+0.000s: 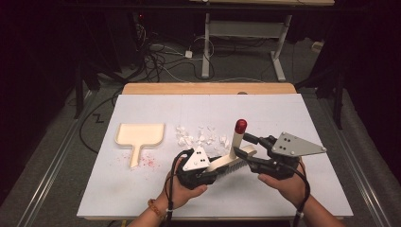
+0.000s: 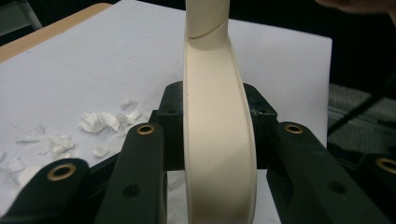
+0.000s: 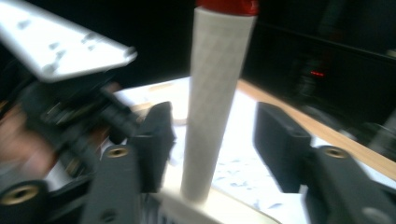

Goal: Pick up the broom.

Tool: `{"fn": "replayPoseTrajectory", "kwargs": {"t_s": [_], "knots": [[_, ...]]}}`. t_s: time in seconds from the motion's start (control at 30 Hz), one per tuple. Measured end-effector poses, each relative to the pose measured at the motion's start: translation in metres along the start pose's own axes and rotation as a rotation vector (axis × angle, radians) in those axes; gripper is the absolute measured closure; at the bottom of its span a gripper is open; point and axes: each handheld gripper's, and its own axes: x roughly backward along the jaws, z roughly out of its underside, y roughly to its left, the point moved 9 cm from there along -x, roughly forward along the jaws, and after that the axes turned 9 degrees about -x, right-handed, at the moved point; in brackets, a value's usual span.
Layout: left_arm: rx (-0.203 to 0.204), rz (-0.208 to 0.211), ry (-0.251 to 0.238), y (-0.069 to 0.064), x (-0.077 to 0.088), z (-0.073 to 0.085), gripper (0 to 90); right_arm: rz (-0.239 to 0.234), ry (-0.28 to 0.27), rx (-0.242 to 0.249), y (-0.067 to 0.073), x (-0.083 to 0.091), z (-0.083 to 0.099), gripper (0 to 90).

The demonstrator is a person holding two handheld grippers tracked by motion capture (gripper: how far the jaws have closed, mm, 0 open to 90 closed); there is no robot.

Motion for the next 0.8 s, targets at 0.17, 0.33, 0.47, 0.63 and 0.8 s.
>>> {"fn": "replayPoseTrajectory", "kwargs": {"t_s": [0.17, 0.33, 0.47, 0.63, 0.8], "knots": [[-0.053, 0.07, 0.037, -0.004, 0.018, 0.008, 65.4, -0.091, 0.138, 0.105, -0.004, 0.015, 0.025, 29.9], [-0.099, 0.152, 0.057, -0.013, 0.026, 0.009, 65.4, -0.176, 0.268, 0.132, -0.001, 0.012, 0.052, 26.0], [-0.135, 0.228, 0.063, -0.025, 0.022, 0.007, 65.3, -0.259, 0.35, 0.17, 0.011, 0.002, 0.071, 33.0], [-0.162, 0.293, 0.078, -0.036, 0.016, 0.009, 65.3, -0.372, 0.433, 0.181, 0.026, -0.006, 0.092, 48.1], [-0.177, 0.319, 0.062, -0.039, 0.016, 0.012, 65.0, -0.457, 0.463, 0.208, 0.04, -0.008, 0.101, 63.0]]}}
